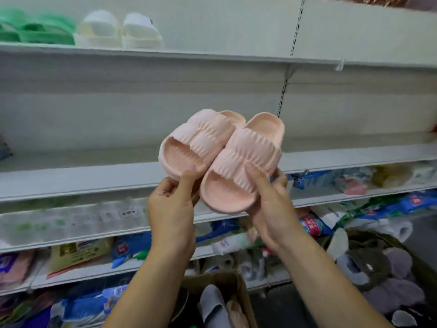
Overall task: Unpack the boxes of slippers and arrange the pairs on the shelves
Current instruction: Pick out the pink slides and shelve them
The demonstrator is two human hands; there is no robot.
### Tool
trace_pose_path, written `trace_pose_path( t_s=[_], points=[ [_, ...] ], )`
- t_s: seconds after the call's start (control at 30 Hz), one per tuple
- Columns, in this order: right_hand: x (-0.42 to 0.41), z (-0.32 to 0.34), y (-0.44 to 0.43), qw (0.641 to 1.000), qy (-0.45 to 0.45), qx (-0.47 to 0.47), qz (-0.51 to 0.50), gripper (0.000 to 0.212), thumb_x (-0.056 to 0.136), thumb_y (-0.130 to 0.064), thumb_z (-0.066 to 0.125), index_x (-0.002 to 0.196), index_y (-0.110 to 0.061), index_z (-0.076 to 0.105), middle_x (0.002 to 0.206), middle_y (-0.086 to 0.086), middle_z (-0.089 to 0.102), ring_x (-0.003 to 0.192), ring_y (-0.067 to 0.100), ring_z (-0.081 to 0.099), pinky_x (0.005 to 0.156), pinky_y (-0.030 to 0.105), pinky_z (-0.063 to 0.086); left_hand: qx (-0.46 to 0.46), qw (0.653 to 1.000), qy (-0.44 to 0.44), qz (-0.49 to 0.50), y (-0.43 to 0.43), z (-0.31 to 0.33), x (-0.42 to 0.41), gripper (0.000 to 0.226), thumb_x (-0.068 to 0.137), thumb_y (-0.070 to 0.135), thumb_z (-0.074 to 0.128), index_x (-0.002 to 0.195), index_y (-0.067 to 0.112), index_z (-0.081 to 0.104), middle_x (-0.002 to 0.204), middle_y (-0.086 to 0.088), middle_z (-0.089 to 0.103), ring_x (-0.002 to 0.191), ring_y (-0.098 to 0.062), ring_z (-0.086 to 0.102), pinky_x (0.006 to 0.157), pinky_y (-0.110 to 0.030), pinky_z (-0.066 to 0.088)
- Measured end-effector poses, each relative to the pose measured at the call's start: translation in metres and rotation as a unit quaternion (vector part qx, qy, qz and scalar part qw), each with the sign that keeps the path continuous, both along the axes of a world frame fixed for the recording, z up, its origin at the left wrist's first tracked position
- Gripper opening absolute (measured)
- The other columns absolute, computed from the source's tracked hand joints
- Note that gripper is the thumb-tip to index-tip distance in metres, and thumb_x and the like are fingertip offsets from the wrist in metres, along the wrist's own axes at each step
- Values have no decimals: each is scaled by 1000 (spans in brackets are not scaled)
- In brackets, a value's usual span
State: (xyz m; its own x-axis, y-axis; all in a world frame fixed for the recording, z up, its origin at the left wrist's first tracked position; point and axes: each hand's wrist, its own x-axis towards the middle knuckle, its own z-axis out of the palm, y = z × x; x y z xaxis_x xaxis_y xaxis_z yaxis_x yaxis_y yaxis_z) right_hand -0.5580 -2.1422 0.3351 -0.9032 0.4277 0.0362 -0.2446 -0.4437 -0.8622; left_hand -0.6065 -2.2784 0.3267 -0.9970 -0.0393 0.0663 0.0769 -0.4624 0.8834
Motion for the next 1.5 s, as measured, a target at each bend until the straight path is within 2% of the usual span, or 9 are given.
trace_pose_path(
  t_s=[0.17,0.4,0.53,0.63,0.8,0.93,1.2,1.33,1.5],
  points=[
    [-27,53,14,997,55,58,-1,67,78,-31,72,132,-23,34,120,-3,57,95,4,71,84,37,60,28,996,88,6,5,51,-8,32,89,13,75,116,10,57,92,2,79,93,-17,76,84,-33,61],
    [-97,129,56,987,53,148,37,78,76,-42,83,136,-5,49,120,13,70,104,27,72,82,41,60,26,985,168,30,23,113,-58,89,85,11,81,154,27,26,120,-2,68,104,-15,73,88,-39,60],
    [-141,173,80,981,35,186,42,48,91,-43,70,119,-5,66,106,7,75,92,20,73,73,35,60,-31,983,167,70,46,146,-106,72,84,13,80,144,21,40,120,-2,64,92,-16,75,79,-34,63],
    [-165,197,96,983,42,178,32,52,87,-38,77,118,2,65,117,16,69,100,24,71,74,34,61,-124,973,182,68,53,159,-138,60,78,33,83,127,22,50,117,-3,68,94,-20,75,89,-41,61],
    [-182,221,125,942,80,325,30,86,58,-48,92,118,1,55,122,13,64,103,16,70,86,36,60,-381,861,274,196,54,176,-176,53,77,53,82,113,23,58,104,3,68,95,-16,65,81,-29,52],
    [-202,224,141,819,23,571,-58,78,61,-56,89,115,-16,51,111,-4,61,98,10,60,71,21,47,-503,778,267,264,55,185,-214,75,73,68,75,119,10,64,122,-12,56,111,-28,56,94,-41,49],
    [-266,221,155,745,-10,665,-48,88,66,-70,78,131,-17,51,127,1,60,103,17,57,65,24,42,-662,633,295,272,70,193,-257,54,92,67,50,103,17,68,105,-9,67,104,-31,58,82,-40,44],
    [-285,212,152,734,-14,679,-14,88,74,-73,68,143,-23,46,139,-2,57,115,18,56,83,28,46,-711,603,259,253,80,195,-278,51,100,59,39,110,18,67,119,-10,64,118,-31,53,92,-42,42],
    [-305,216,148,670,-61,739,-14,95,75,-79,50,151,-24,34,147,3,53,127,26,53,98,41,49,-712,626,237,212,78,191,-298,49,102,49,28,118,17,62,131,-12,59,125,-30,48,105,-43,36]
  ],
)
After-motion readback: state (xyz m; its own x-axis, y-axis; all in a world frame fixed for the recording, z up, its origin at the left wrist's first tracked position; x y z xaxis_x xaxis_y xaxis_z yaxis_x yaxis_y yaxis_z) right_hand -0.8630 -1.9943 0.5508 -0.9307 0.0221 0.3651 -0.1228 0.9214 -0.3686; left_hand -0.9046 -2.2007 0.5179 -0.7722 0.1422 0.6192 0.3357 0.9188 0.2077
